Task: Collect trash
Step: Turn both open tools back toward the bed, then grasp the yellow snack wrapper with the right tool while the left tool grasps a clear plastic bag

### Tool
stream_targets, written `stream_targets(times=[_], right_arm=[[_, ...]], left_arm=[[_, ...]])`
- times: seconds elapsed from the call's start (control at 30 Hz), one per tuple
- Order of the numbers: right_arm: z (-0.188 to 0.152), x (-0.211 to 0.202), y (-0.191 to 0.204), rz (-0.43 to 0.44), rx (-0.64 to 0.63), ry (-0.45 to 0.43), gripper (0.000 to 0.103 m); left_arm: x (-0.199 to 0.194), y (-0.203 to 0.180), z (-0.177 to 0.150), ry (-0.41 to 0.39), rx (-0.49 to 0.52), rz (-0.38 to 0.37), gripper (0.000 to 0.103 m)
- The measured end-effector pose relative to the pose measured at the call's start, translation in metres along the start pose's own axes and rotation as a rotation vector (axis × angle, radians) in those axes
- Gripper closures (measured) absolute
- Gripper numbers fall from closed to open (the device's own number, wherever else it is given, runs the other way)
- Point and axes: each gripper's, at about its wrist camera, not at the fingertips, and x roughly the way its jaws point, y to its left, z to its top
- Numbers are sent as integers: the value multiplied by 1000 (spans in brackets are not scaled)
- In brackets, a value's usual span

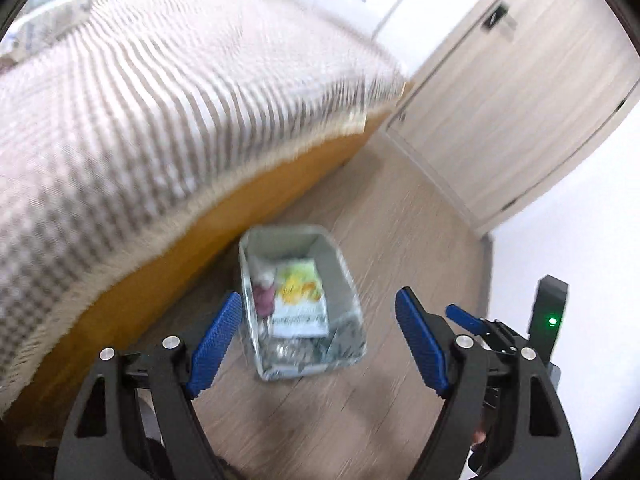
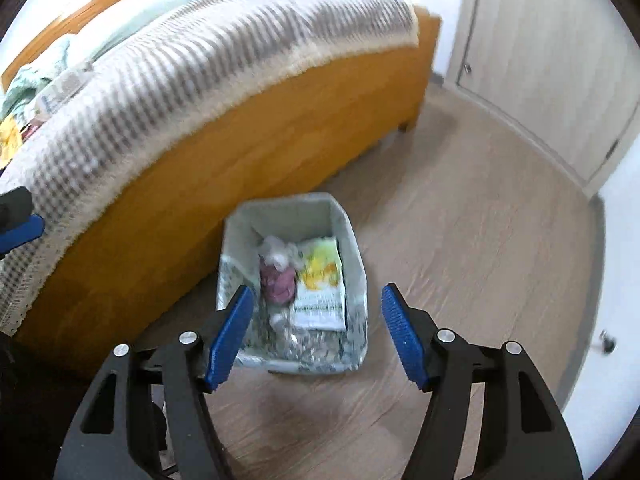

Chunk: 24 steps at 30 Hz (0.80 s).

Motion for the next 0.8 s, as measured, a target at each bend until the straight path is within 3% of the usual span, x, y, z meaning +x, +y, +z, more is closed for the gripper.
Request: stream_targets(times=[0.07, 0.17, 0.3, 0.43, 0.5, 0.6, 0.7, 0.8], right_arm=[[12, -17, 15, 3, -34, -38, 33], [27, -41, 46, 19, -86, -104, 33], [43, -68, 94, 77, -139, -171, 33], [55, -79, 140, 146, -167, -193, 33], [62, -82, 166, 166, -195, -207, 33], [69, -85, 206, 192, -237, -220, 33], [78, -84, 248, 223, -275, -225, 33], [84, -78, 288, 268, -300, -218, 33]], left_arm=[[-31, 6, 2, -70, 9, 4, 26], [-78, 22, 7, -154, 10, -5, 26], [-150, 65, 21, -280, -10, 46, 26], [-215, 136, 38, -424, -76, 208, 19], [-240, 185, 43, -452, -183, 295, 19], [-275, 252, 36, -518, -329, 349, 19], [-297, 310, 26, -542, -432, 429, 19], [-304, 358, 31, -553, -432, 540, 19]])
